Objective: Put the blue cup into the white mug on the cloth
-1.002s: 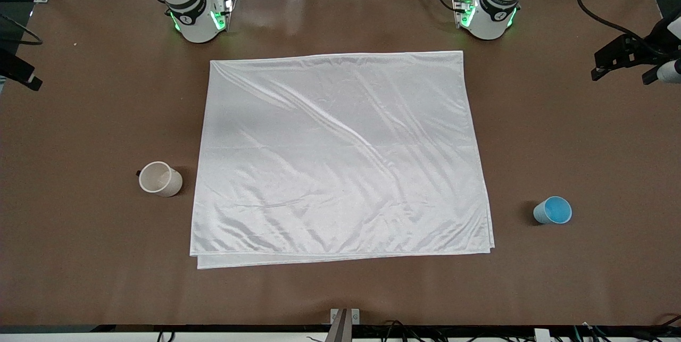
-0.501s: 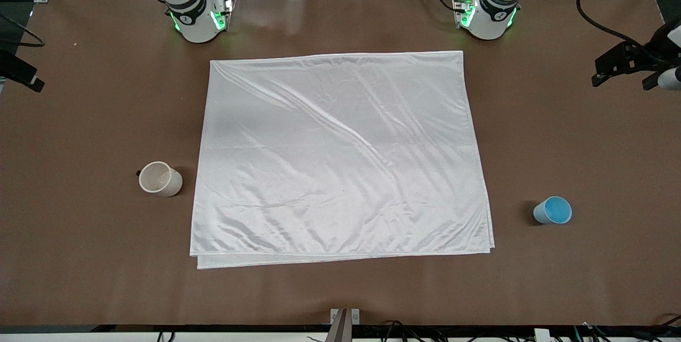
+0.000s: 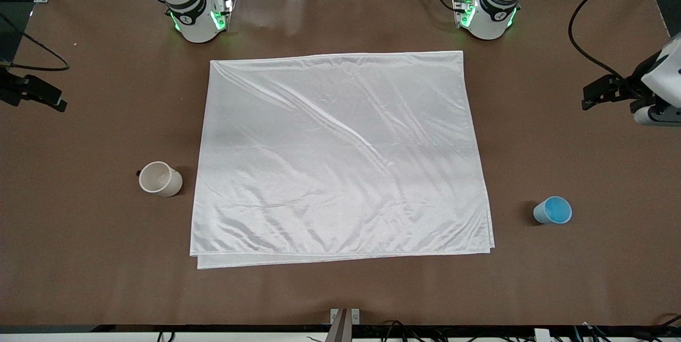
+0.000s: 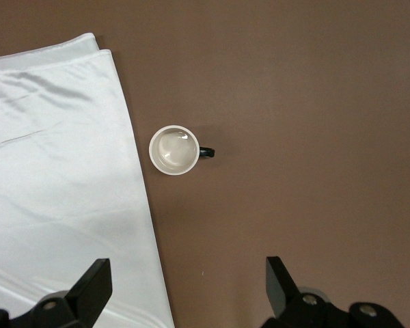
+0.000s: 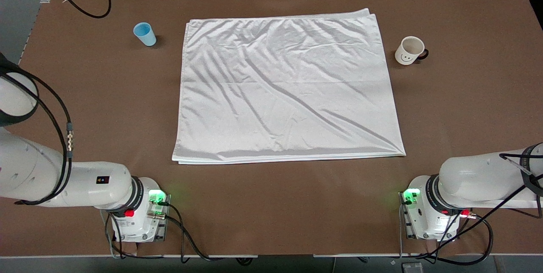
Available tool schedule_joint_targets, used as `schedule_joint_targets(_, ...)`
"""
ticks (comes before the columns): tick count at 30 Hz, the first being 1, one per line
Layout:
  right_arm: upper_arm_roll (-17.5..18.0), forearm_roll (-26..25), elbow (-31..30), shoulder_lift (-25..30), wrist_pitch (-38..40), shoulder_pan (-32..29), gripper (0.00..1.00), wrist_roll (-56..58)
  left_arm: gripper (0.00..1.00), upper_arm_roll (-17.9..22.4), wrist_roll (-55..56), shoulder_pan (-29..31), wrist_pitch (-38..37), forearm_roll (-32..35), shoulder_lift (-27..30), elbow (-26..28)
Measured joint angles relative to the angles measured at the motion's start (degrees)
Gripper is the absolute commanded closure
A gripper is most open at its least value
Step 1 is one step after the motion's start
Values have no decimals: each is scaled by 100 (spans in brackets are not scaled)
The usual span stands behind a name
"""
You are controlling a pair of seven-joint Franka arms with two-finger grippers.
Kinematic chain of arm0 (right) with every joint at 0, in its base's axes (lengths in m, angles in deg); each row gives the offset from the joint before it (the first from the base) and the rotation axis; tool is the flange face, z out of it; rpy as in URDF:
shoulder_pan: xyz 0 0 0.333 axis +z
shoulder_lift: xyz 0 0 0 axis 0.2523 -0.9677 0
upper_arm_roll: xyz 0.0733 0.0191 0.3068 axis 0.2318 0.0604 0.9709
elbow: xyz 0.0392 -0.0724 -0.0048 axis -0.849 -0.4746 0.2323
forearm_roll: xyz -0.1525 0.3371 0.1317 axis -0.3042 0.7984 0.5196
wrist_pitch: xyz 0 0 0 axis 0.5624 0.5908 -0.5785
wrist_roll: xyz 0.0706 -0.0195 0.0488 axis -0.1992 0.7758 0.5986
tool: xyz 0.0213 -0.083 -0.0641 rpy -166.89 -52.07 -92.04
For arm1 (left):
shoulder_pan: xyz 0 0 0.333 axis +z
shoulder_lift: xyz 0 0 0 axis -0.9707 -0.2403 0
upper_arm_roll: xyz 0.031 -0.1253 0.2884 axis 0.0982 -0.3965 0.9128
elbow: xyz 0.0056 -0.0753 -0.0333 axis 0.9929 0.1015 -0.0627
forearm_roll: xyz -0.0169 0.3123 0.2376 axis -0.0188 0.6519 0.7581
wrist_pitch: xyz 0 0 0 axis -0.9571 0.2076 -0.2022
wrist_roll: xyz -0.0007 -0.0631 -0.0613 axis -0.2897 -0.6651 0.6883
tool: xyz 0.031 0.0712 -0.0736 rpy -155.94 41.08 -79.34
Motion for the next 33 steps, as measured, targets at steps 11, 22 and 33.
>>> schedule_joint_targets(11, 37, 0, -756, -56, -822, 45, 0, 520, 0, -17, -66, 207, 252, 0, -629, -20)
schedule_joint_targets(22, 31, 65, -1282, -186, -1416, 38, 0, 1588, 0, -15, -66, 378, 686, 1, -1041, -61)
schedule_joint_targets(33, -10, 340, -1773, -442, -1999, -40, 0, 3180, 0, -14, -96, 726, 1455, 1, -1671, -74)
